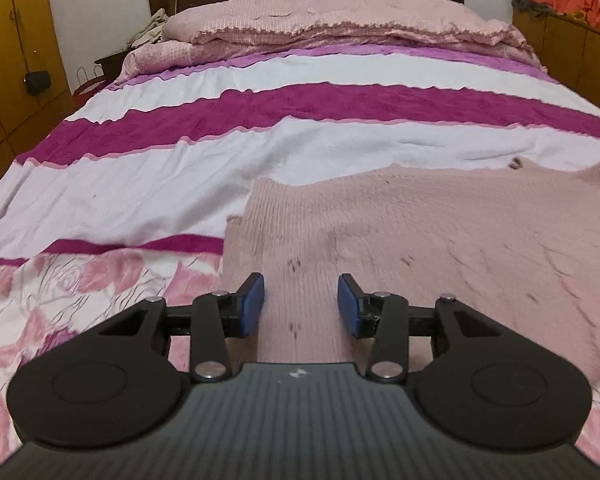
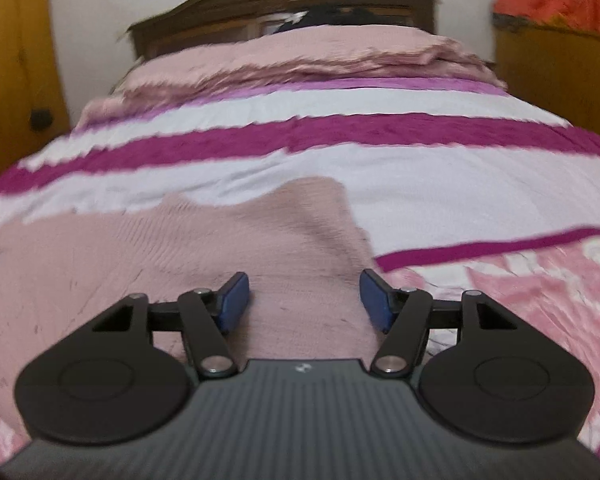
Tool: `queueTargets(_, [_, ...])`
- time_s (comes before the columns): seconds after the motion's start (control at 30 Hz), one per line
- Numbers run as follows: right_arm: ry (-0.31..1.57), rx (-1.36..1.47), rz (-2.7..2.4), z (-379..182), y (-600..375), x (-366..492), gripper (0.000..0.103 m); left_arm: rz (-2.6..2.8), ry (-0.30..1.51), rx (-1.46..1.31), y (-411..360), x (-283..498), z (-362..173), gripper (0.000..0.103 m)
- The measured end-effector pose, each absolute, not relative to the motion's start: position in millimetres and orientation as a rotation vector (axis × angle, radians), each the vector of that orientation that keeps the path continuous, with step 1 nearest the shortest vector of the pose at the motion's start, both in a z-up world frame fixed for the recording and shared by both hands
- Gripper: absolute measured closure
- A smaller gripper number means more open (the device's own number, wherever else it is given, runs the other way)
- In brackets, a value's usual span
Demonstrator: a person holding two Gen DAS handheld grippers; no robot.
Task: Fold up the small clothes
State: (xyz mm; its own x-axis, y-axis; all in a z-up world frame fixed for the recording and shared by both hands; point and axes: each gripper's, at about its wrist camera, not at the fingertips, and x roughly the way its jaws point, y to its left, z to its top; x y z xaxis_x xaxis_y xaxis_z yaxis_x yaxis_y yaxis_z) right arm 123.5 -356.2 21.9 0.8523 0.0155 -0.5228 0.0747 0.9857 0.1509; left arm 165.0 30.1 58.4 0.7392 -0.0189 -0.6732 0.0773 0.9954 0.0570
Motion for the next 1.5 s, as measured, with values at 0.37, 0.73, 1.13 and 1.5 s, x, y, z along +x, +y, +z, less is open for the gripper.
queueTargets(0.37, [0.580,0.420,0.055,28,-385,64,0.038,-0.060,0.770,-0.049,26,101,78,0.042])
queueTargets(0.73, [0.616,0.607,0.048,5,-387,30,0.036,-0.017,0.828,-0.033,14,83,64,0.030])
queueTargets(1.13, [0.548,0.861,0.103,-10,-385,41,0.026,0.010,0.829,0.007,5,80,60,0.025])
queueTargets(1.5, [0.466,0.918,0.075,-16,-373,56,0.026,0.026,0.861,0.030,-2,79,59,0.023])
